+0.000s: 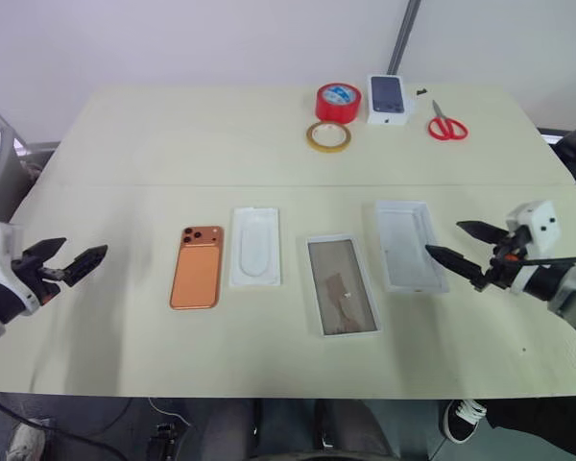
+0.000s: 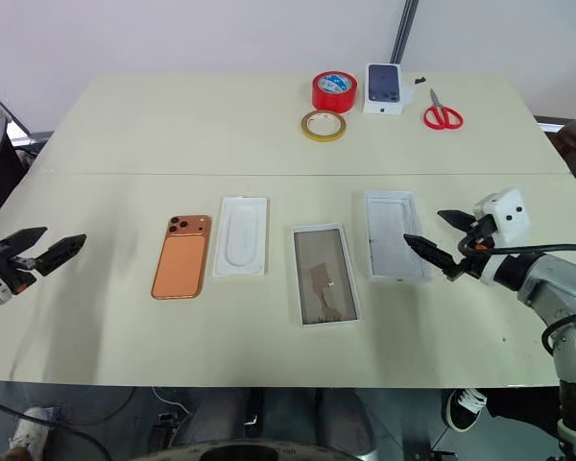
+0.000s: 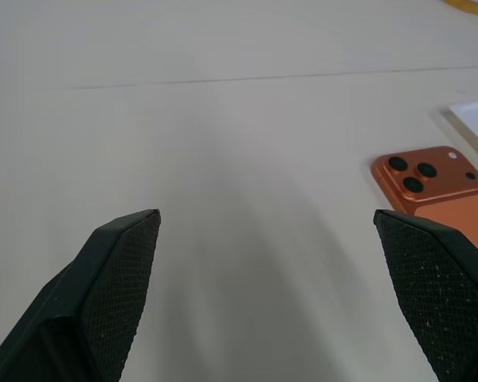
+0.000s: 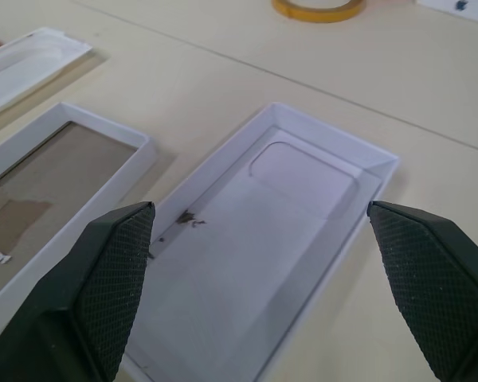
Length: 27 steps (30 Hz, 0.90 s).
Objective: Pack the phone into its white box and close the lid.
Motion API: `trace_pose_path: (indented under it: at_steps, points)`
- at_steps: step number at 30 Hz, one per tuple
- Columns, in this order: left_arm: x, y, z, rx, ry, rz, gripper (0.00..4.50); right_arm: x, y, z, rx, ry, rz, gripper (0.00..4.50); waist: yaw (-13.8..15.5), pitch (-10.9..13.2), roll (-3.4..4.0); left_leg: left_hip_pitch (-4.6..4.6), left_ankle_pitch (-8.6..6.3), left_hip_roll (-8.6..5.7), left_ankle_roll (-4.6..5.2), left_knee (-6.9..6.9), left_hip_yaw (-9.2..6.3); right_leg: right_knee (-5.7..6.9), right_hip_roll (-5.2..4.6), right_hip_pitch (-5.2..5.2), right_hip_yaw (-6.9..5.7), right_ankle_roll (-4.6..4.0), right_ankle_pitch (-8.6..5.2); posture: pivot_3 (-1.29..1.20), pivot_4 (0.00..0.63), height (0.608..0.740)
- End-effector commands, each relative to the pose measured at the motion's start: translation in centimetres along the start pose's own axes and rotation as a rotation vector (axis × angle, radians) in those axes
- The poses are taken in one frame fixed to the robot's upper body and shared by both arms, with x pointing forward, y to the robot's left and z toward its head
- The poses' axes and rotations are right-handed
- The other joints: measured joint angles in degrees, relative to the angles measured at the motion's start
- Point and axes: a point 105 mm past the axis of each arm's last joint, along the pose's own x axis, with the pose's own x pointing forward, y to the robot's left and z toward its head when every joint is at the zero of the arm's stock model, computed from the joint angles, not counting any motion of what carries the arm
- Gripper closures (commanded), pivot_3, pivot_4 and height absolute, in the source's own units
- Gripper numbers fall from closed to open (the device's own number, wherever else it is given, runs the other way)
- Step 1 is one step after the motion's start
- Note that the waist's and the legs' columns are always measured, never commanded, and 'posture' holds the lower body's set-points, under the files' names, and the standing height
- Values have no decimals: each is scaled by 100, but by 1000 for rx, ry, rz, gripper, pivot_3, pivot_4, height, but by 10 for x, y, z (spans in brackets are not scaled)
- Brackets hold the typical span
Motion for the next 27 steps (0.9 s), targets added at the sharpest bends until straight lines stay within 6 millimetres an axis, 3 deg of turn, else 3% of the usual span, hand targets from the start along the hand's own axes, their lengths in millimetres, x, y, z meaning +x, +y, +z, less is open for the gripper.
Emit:
trace_pose_path:
  at_steps: [1, 6, 10, 22, 27]
  points:
    - [-2, 1, 16, 31, -44, 6, 0, 3, 7, 16, -41, -60, 18, 43, -4, 0, 0, 0, 0, 0, 0, 0, 0, 0, 0, 0, 0, 0, 0, 0, 150, 740]
    - [4, -1, 20, 30, -61, -4, 0, 8, 13, 20, -52, -73, 32, 43, -3, 0, 0, 0, 0, 0, 0, 0, 0, 0, 1, 0, 0, 0, 0, 0, 150, 740]
    - [10, -14, 24, 25, -72, -45, 0, 11, 19, 24, -75, -75, 64, 43, -4, 0, 0, 0, 0, 0, 0, 0, 0, 0, 1, 0, 0, 0, 0, 0, 150, 740]
    - [53, -123, 20, -65, -44, -368, 0, 48, 60, 39, -195, -78, 186, 43, 2, -1, -2, -3, 0, -1, -1, 8, 0, 3, 4, 1, 0, 1, 0, 0, 150, 740]
    - [68, -155, 15, -148, 30, -361, 0, 54, 76, 43, -234, -84, 255, 43, 0, -1, -1, -3, 1, 1, -1, 10, -3, 7, 10, 0, 0, 1, 1, 0, 150, 740]
